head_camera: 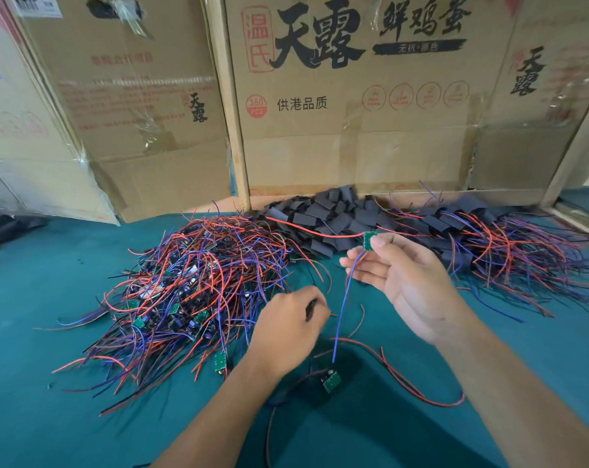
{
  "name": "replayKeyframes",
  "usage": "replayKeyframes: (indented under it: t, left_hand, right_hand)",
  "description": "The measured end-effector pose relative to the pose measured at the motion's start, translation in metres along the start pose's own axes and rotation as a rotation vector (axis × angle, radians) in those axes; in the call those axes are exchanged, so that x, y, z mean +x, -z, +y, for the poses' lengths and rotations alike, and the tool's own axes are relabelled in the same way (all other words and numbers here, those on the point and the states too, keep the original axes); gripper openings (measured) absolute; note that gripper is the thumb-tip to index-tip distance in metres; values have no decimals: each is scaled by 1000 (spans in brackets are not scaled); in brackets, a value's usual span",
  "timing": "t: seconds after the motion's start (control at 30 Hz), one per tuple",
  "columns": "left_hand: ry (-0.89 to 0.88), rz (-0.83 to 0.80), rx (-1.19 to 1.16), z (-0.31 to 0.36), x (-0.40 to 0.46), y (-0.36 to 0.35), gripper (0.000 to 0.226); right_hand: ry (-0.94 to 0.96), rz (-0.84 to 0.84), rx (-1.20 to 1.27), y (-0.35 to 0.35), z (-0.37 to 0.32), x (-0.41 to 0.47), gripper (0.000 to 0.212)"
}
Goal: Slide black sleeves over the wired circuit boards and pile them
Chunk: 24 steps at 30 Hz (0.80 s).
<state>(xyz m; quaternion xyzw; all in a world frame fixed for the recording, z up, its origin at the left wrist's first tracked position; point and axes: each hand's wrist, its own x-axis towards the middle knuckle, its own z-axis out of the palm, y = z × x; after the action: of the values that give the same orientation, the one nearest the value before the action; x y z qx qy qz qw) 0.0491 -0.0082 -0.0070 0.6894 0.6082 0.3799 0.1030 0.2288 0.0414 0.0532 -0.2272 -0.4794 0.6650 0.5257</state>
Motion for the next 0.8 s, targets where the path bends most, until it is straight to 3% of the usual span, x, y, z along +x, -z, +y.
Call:
replayKeyframes:
  t: [0.13, 0.23, 0.33, 0.4, 0.47, 0.67, 0.8]
  left_hand:
    - [-13, 73, -253, 2, 1, 0, 22]
    - [-33, -13, -528, 6, 1, 2, 28]
    - [-9, -143, -767, 11, -1, 2, 34]
    - [11, -154, -852, 15, -2, -1, 30]
    - [29, -124, -929, 16, -3, -4, 26]
    - [101, -37, -1046, 13, 0, -10, 22]
    - [126, -2, -1130, 10, 3, -6, 19]
  right_hand:
    - [94, -8, -118, 5, -2, -3, 18]
    - [213, -24, -377, 8, -2, -6, 15]
    - [337, -149, -801, 11, -3, -12, 19]
    - [417, -225, -1157, 13, -1, -15, 22]
    - [446, -240, -1341, 11, 0, -18, 24]
    - [487, -200, -1423, 10, 2, -19, 38]
    - [444, -158, -1408, 17, -1, -15, 15]
